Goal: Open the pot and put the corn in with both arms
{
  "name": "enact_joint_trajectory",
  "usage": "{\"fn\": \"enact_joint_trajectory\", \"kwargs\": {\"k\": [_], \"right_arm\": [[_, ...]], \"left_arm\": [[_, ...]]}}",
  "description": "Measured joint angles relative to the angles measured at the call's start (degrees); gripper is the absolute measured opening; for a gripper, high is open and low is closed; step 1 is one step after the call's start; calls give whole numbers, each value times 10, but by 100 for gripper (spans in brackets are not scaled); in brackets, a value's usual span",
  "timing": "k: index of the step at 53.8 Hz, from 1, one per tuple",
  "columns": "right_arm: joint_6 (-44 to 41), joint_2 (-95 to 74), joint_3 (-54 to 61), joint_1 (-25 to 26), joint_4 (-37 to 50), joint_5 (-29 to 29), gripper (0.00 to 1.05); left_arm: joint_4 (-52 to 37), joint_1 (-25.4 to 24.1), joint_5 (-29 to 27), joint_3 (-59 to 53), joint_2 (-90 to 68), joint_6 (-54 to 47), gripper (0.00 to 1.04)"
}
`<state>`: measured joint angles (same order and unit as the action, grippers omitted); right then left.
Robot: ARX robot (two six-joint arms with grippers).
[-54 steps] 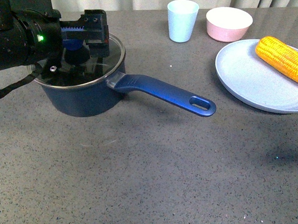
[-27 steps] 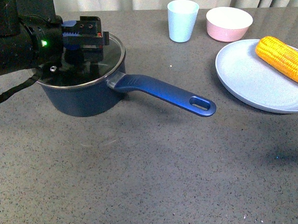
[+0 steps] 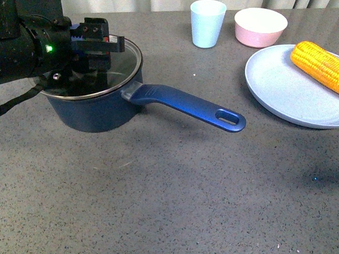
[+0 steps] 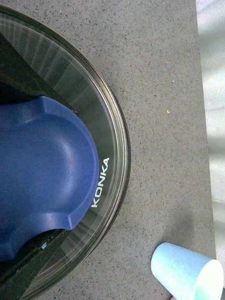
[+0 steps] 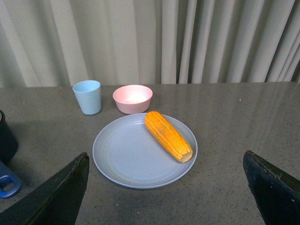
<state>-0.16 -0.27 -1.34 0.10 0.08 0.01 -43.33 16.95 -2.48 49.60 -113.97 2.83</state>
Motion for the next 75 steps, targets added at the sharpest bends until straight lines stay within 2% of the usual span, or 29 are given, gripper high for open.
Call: {"fn": "enact_joint_trajectory", "kwargs": {"k": [8,17,32,45,75], "right_arm": [[0,0,0,0,0,0,96],[0,0,0,0,0,0,96],[0,0,0,0,0,0,96],[0,0,0,0,0,0,96],[0,0,0,0,0,0,96]], "left_arm": [[1,-12,14,-19,32,4,56],[1,-53,34,-44,91,9,56],[-29,-162,65,-66,116,-6,56],[-98,-262,68,-91,65,-23,56],[-198,-275,63,-82,-88,-4,56]]}}
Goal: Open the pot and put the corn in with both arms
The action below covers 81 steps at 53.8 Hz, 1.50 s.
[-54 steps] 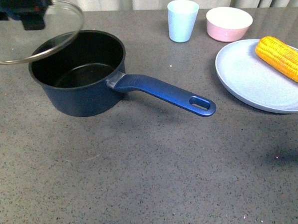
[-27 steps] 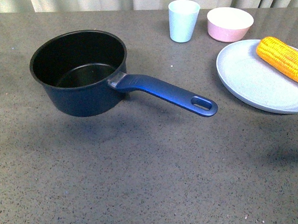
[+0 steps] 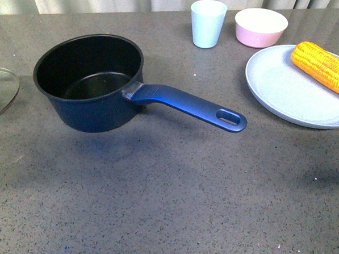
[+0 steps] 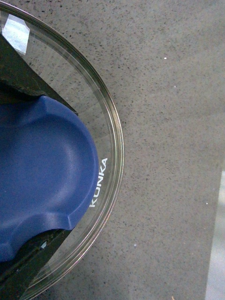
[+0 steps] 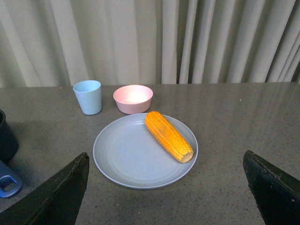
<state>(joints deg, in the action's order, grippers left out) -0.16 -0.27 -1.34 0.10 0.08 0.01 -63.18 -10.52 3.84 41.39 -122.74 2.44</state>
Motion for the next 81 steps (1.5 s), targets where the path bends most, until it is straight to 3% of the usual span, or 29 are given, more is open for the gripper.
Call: {"fn": "enact_joint_trajectory", "kwargs": {"k": [34,50,70,81], "right_arm": [[0,0,0,0,0,0,96],[0,0,0,0,0,0,96],[0,0,0,0,0,0,96],[0,0,0,0,0,0,96]], "left_arm": [[-74,0,11,41,-108,9,56],[-79,3,21,35,-111,8,97],[-91,-24,36,-128,29,16,96],[-2,-38,73,-253,244,22,96]]}}
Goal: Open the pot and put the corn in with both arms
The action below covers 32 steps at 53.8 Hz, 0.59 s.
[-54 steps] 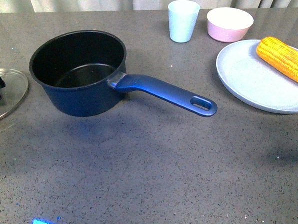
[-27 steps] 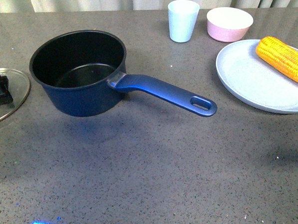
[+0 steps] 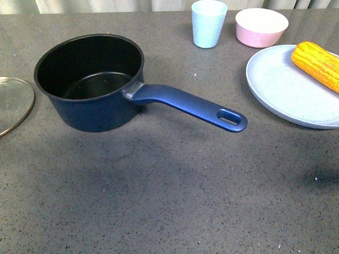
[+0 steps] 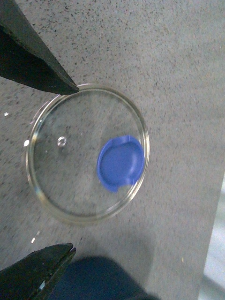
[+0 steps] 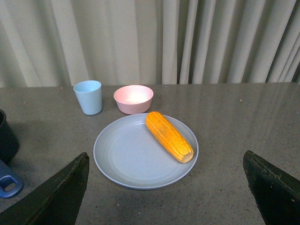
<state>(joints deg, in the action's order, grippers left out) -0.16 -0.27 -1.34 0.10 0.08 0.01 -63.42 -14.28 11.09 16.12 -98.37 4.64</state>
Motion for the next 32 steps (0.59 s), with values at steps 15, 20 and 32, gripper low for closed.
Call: {"fn": "enact_joint_trajectory", "kwargs": {"k": [15,20,32], "right_arm": [[0,0,0,0,0,0,96],[0,0,0,0,0,0,96],[0,0,0,0,0,0,96]], "left_arm": [[77,32,-6,-120,363,-36,45],[122,48,-21,-129,431,-38,29],[226,84,-54,-150,558,-41,2]]}}
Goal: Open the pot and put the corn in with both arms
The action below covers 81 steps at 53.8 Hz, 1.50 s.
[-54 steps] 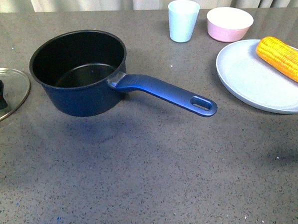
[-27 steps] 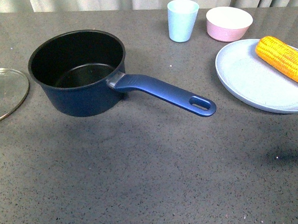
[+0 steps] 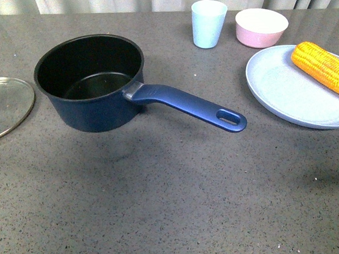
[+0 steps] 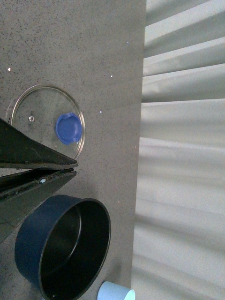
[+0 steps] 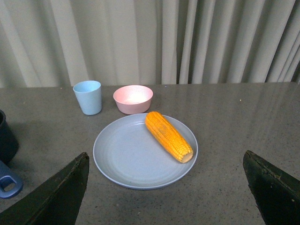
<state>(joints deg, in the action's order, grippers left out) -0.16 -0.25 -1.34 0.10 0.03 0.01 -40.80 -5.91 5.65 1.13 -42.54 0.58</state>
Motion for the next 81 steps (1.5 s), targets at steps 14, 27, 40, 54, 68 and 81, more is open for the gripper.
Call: {"fn": "enact_joint_trajectory", "kwargs": {"k": [14,27,40,54,68,81], "right_arm": [[0,0,0,0,0,0,96],[0,0,0,0,0,0,96],[0,0,0,0,0,0,96],[0,0,0,0,0,0,96],[0,0,0,0,0,0,96],[0,0,0,0,0,0,96]], "left_arm": [[95,57,-57,-3,105,-1,2],[179,58,-57,-3,195,-1,2],[239,58,-57,-3,257,-1,2],[290,58,-57,-3,308,-1,2],[402,58,-57,-3,405,-1,2],[408,58,-57,-3,417,-1,2]]}}
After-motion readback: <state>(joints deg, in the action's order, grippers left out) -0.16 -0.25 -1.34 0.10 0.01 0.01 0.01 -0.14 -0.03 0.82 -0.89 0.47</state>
